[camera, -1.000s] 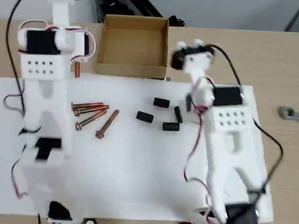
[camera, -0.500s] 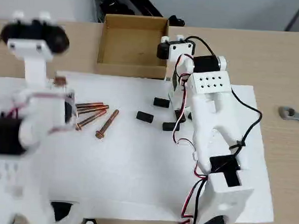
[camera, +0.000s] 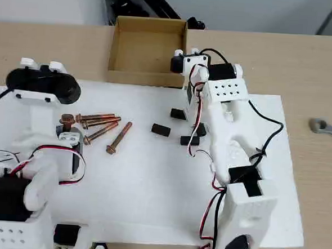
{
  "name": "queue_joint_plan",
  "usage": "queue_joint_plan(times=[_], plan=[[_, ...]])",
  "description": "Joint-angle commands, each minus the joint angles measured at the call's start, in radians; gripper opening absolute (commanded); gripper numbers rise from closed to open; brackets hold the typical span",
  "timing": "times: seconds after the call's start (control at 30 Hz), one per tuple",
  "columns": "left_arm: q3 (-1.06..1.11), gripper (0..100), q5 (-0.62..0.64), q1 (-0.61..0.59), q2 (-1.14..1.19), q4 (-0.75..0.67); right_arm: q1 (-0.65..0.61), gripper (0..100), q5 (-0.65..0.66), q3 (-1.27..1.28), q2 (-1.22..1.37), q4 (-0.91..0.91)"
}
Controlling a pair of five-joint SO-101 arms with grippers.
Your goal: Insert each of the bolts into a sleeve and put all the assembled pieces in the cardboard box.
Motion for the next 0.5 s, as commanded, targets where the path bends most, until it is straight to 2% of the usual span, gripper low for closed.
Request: queue_joint_plan(times=[0.0,0.47], plan=[[-0.004,0,-0.011,0.003,-0.015,-0.034,-0.008,27.7,-0.006,-0.043,0.01,-0.03],[-0.004,0,-0.011,0.003,-0.015,-0.034,-0.033,27.7,-0.048,-0.041,0.033,-0.116]])
